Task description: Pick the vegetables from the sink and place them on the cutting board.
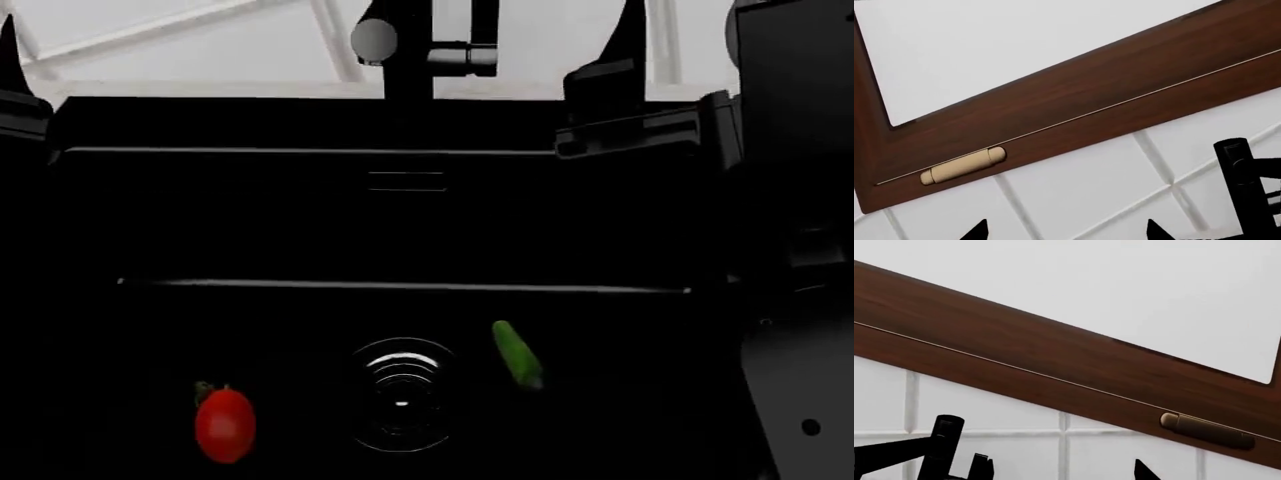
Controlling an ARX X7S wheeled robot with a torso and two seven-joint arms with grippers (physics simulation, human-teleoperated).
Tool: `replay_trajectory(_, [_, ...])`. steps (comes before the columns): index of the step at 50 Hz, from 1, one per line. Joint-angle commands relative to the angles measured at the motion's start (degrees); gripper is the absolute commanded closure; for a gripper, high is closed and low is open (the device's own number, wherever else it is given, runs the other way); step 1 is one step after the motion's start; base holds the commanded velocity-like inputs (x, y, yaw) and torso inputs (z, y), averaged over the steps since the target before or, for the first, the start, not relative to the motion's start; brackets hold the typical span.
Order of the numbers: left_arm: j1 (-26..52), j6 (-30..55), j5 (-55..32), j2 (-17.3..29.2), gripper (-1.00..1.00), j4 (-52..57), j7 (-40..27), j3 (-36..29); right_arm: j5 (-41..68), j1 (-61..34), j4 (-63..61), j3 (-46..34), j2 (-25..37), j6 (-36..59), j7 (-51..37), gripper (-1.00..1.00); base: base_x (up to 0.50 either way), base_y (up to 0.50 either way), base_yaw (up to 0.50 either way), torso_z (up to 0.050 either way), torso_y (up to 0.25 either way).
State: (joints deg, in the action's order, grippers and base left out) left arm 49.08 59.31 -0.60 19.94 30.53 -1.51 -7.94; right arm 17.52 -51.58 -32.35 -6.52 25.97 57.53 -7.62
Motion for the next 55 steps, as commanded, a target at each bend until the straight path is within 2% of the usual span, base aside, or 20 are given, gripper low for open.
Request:
replay_trajectory(1, [0.01,-0.72,0.89,-1.07,-1.0,-0.53,0.89,2.04,-1.38,0.65,-0.45,0.81,-0.95,-0.37,1.94,-1.0,0.5,-0.08,0.0,0.0,0.0])
replay_trajectory(21, [-1.41,-2.54,0.53,-1.03,-1.0,-2.15,0.5,2.41,-1.9,2.11,0.57,-0.06,-0.72,-1.1,1.35,-1.0,0.5,-0.01,0.0,0.0,0.001])
replay_trajectory(22, [-2.24,-5.41,-2.18,-2.71,-1.0,-2.09,1.66,5.74,-1.83,2.23,0.63,0.09,-0.81,-1.03,1.27,-1.0,0.5,0.0,0.0,0.0,0.0])
replay_trajectory(26, [-3.95,-8.58,-2.04,-2.68,-1.0,-3.74,0.69,8.16,-1.57,3.79,0.92,1.37,-1.26,-1.66,0.79,-1.0,0.5,0.0,0.0,0.0,0.004])
replay_trajectory(27, [-4.14,-7.61,-4.6,-3.21,-1.0,-4.1,2.58,10.1,-1.49,4.4,1.09,1.83,-1.28,-2.09,0.78,-1.0,0.5,0.0,0.0,0.0,0.0])
replay_trajectory(28, [-5.15,-9.49,-4.07,-3.4,-1.0,-3.79,1.67,10.86,-0.9,4.06,1.08,2.12,-1.51,0.75,0.44,-1.0,0.24,0.0,0.0,0.0,0.0])
replay_trajectory(30, [-5.77,-9.07,-3.23,-1.93,-1.0,-4.29,2.56,8.25,-0.87,4.76,0.65,2.29,-1.49,0.4,0.37,-1.0,0.01,0.0,0.0,0.0,0.0])
replay_trajectory(52, [-7.43,-9.92,-3.3,-1.11,-1.0,-2.19,2.76,6.98,1.48,4.65,-2.73,2.78,-1.12,3.27,1.15,-1.0,0.05,0.01,-0.01,-0.004,-0.25])
replay_trajectory(55, [-7.31,-9.48,-3.15,-0.32,-1.0,-2.17,3.2,6.34,3.44,4.03,-2.93,2.03,-0.12,5.9,3.38,-1.0,0.05,0.02,0.0,-0.004,-0.25])
